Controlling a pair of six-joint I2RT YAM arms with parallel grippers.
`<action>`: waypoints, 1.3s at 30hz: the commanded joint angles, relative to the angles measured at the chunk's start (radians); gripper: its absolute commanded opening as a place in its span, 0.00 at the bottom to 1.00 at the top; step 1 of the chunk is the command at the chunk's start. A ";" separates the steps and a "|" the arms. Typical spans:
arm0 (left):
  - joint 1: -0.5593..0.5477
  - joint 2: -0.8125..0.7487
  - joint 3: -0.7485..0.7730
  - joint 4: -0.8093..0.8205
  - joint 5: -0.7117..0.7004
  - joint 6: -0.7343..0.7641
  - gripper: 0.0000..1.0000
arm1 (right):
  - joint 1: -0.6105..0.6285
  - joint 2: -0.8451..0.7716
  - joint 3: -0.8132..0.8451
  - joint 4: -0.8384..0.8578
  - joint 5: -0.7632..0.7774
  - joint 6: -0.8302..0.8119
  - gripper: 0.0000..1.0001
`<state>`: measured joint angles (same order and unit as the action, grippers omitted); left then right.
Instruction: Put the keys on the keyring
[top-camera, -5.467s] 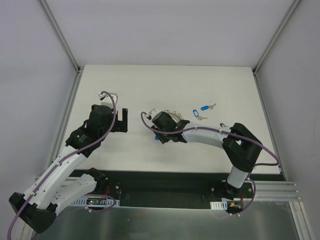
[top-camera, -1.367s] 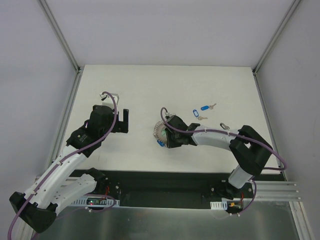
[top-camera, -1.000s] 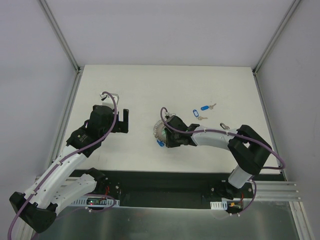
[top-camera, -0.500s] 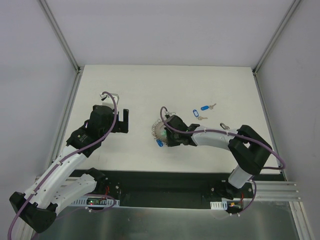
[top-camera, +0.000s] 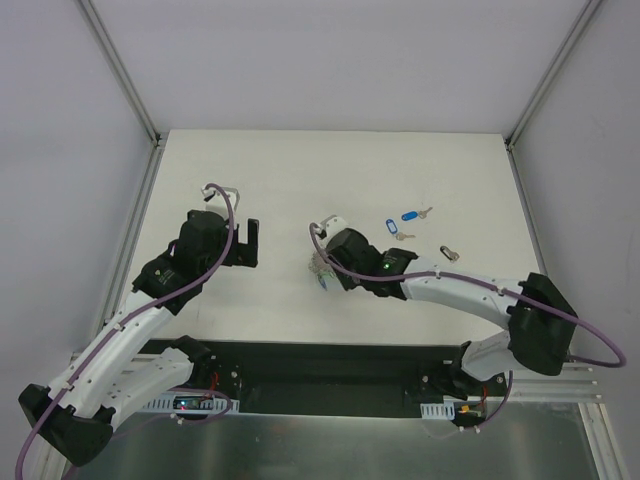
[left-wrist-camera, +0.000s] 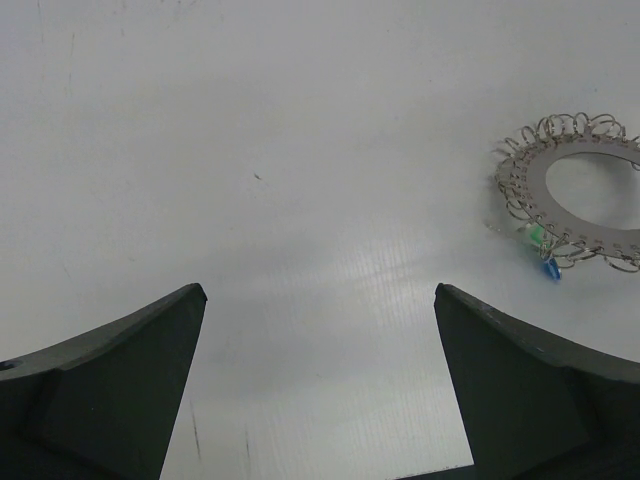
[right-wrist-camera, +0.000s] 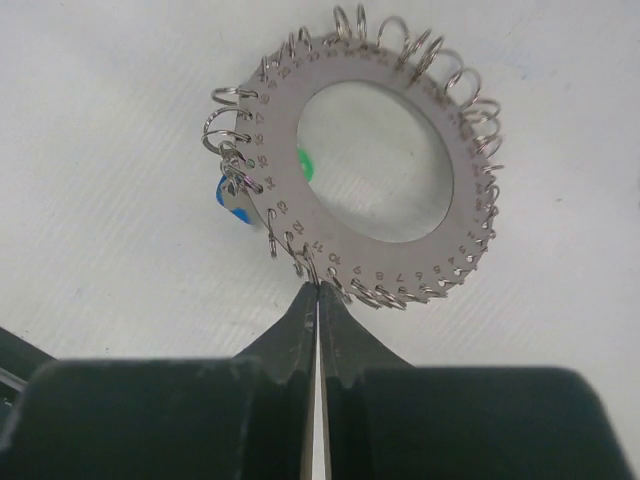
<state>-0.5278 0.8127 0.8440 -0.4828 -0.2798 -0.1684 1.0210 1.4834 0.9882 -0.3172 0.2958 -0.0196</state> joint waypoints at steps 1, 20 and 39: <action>0.012 -0.036 -0.003 0.039 0.056 0.018 0.99 | 0.005 -0.145 -0.006 0.085 0.046 -0.146 0.01; 0.012 -0.136 -0.039 0.389 0.714 0.180 0.95 | -0.175 -0.443 -0.226 0.700 -0.575 -0.293 0.01; 0.014 0.141 0.027 0.533 1.149 0.336 0.88 | -0.374 -0.384 -0.295 0.868 -1.087 -0.269 0.01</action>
<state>-0.5278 0.9665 0.9062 -0.0124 0.7094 0.0933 0.6636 1.1332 0.6994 0.4431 -0.6842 -0.2638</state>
